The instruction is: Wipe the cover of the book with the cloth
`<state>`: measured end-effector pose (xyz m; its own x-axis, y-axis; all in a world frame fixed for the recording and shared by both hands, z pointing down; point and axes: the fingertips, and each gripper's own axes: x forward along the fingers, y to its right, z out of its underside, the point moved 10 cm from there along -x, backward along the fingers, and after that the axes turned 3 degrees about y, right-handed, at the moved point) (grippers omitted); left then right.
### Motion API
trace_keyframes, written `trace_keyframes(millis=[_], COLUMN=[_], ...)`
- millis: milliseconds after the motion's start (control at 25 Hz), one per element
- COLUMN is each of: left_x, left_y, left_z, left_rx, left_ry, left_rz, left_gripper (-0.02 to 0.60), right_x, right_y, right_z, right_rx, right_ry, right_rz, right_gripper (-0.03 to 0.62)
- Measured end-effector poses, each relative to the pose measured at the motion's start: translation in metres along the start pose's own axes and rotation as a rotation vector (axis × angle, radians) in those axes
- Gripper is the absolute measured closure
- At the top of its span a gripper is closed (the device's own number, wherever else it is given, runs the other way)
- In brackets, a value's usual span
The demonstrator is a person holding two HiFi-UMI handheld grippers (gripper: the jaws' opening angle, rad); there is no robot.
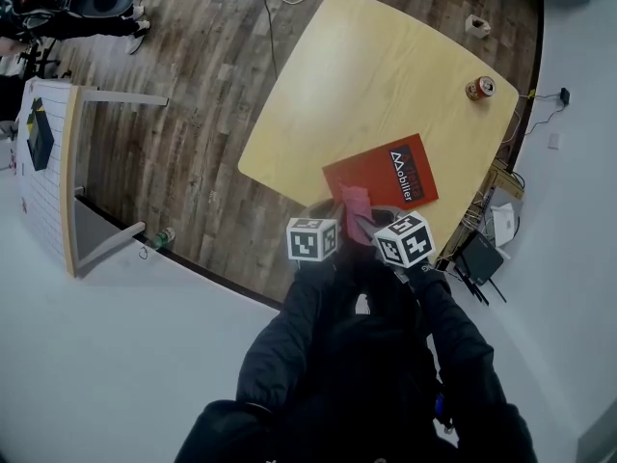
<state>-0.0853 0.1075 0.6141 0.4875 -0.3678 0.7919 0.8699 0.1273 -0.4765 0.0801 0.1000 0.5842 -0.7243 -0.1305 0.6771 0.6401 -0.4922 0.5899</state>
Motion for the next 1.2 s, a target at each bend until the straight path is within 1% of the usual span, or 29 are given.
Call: trace_keyframes(millis=[120,280,680,1200], left_x=[0.000,0.000,0.000,-0.001], left_y=[-0.001,-0.001,-0.001,0.000], left_z=[0.000,-0.001,-0.001,0.000], left_rx=[0.000,0.004,0.008,0.015], left_ry=[0.003,0.004,0.004,0.003], left_rz=[0.002,0.006,0.005,0.004], left_gripper=[0.474,0.474,0.474,0.474], right_x=[0.008,0.010,-0.014,-0.061], right_y=[0.000,0.007,0.036,0.075], right_z=[0.007,0.013,0.017,0.019], right_rx=[0.026,0.058,0.116,0.070], right_ry=[-0.012,-0.012,0.023,0.032], right_rz=[0.003,0.030,0.094,0.222], right_gripper=[0.516,0.516,0.514,0.514])
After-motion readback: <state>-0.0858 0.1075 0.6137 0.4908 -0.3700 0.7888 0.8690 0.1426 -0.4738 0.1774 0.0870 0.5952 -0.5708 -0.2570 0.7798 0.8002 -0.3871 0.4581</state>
